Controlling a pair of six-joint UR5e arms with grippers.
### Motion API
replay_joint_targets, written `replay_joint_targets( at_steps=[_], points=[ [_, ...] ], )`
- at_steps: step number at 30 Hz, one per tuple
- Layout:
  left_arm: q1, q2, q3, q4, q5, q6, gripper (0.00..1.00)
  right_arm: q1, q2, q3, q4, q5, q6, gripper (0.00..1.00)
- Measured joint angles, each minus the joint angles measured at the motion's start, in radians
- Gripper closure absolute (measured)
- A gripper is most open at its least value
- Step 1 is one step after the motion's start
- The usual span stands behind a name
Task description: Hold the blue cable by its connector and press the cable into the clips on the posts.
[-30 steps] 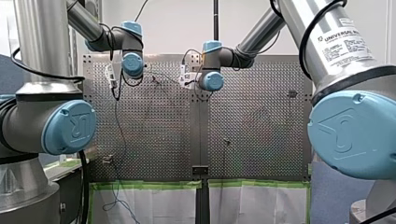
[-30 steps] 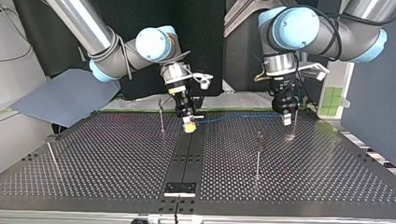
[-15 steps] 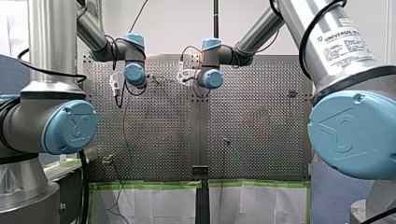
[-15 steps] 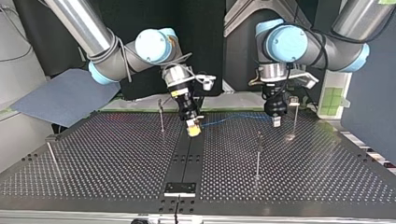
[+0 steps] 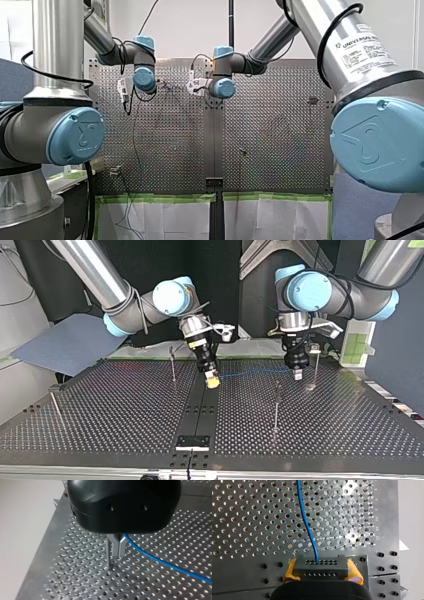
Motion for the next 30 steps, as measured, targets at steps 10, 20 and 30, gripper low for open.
replay_joint_targets(
  at_steps=[10,20,30],
  points=[
    [0.003,-0.02,0.037,-0.007,-0.003,-0.018,1.0,-0.011,0.01,-0.037,0.011,-0.004,0.025,1.0],
    [0.005,-0.05,0.063,-0.003,-0.003,-0.018,1.0,-0.024,0.023,-0.044,0.009,-0.006,0.035,1.0],
    [0.02,-0.054,0.103,-0.018,0.003,-0.052,1.0,-0.028,0.043,-0.07,0.012,-0.014,0.035,1.0]
  ],
)
